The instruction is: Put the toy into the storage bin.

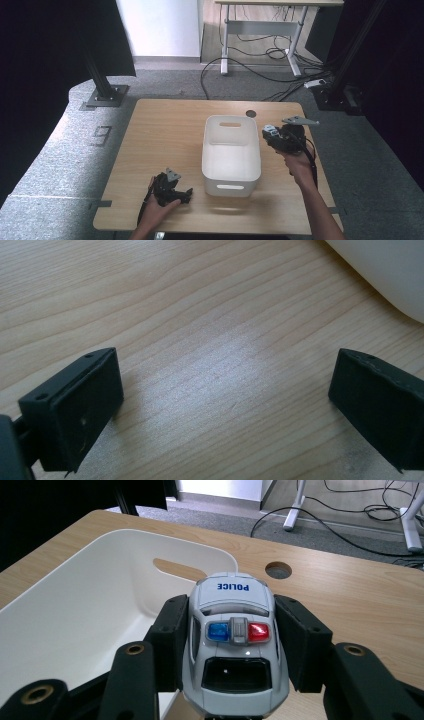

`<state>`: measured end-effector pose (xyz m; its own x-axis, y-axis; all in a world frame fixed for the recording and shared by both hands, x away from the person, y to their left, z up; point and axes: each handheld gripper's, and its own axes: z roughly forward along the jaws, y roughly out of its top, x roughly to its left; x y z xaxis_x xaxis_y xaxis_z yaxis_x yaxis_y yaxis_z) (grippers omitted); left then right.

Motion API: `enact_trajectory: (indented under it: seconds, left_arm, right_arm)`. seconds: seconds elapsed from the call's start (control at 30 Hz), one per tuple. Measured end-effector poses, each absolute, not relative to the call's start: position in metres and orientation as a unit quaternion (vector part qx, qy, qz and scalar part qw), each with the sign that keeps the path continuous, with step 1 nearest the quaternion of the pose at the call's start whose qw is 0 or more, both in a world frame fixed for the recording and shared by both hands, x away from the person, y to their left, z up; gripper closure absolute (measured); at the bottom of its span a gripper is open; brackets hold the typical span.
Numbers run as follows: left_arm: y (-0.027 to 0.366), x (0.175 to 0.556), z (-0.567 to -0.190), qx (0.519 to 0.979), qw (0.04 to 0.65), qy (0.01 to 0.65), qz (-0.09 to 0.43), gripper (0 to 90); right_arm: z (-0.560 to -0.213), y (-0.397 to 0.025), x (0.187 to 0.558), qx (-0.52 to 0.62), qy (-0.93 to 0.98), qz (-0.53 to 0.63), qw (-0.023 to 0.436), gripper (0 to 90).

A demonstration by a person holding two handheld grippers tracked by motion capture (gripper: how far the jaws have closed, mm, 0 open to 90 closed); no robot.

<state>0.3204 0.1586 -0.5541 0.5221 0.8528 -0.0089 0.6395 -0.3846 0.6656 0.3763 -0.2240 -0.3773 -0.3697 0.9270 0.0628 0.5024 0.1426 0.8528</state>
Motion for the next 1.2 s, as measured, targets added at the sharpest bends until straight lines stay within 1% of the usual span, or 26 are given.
enact_trajectory:
  seconds: [0.6,1.2]
  left_arm:
    - [0.159,0.320,-0.554,0.814,0.313,0.458,0.171,0.9]
    - [0.159,0.320,-0.554,0.814,0.313,0.458,0.171,0.9]
  right_arm:
    - [-0.363,-0.203,0.380,0.488,0.718,0.424,0.256,50.3]
    - [-0.361,-0.187,0.386,0.482,0.727,0.420,0.251,50.3]
